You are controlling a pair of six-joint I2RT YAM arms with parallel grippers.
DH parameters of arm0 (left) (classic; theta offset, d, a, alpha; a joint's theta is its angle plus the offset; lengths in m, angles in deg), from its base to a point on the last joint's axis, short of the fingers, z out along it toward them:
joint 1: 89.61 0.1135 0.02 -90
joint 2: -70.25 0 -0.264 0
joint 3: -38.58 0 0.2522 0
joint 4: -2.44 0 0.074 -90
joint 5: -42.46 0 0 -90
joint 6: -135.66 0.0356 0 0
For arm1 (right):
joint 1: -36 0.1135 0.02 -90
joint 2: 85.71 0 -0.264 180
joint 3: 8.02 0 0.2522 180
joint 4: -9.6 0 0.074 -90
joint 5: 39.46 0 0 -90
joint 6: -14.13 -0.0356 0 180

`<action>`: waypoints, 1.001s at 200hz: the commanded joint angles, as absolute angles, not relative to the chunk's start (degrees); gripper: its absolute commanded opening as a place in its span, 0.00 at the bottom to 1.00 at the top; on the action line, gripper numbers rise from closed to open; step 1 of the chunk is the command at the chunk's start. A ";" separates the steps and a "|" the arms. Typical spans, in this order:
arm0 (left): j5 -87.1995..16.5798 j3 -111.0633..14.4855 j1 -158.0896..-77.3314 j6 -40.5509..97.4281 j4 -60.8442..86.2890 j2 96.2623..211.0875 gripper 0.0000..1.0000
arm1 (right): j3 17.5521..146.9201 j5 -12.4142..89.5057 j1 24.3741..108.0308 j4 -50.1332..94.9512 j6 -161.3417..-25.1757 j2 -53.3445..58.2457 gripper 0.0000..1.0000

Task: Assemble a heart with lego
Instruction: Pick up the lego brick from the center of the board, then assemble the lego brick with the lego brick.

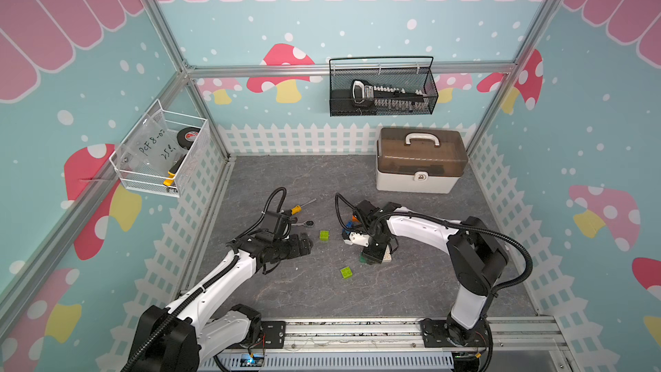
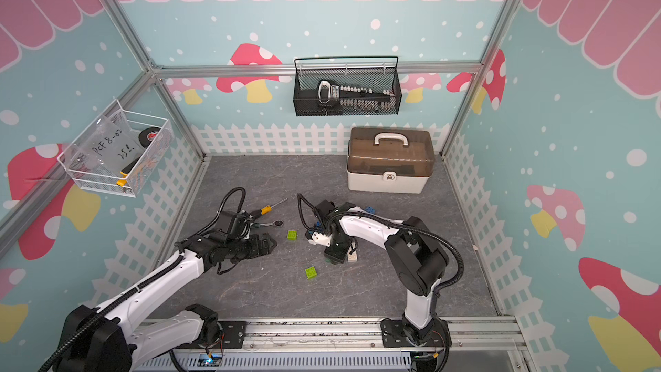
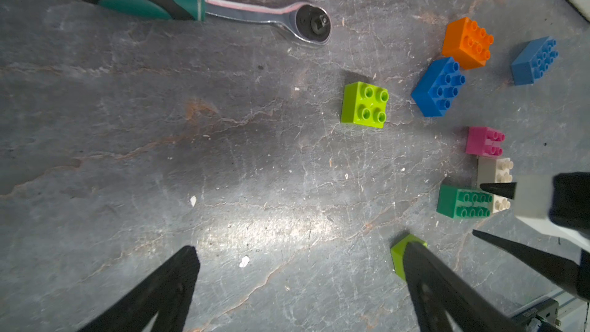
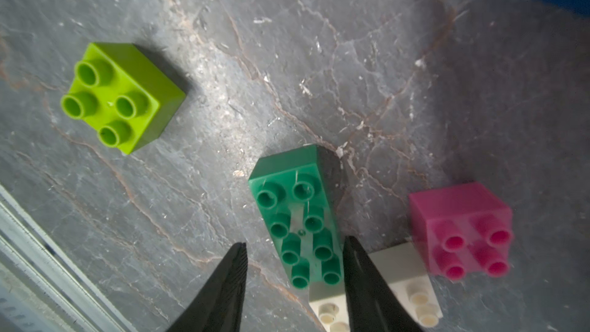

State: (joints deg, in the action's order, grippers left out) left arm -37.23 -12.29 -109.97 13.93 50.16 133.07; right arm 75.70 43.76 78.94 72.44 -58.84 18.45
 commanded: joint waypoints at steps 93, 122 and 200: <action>-35.81 -12.36 -109.66 12.62 51.46 133.27 0.99 | 73.31 43.91 80.34 69.65 -67.70 15.20 0.23; -35.36 -12.49 -109.67 12.18 51.45 132.41 0.99 | 77.42 46.87 81.84 74.00 -85.54 10.13 0.23; -37.37 -7.08 -108.74 5.07 50.77 124.78 0.99 | 87.61 49.17 91.27 78.89 -115.85 16.45 0.22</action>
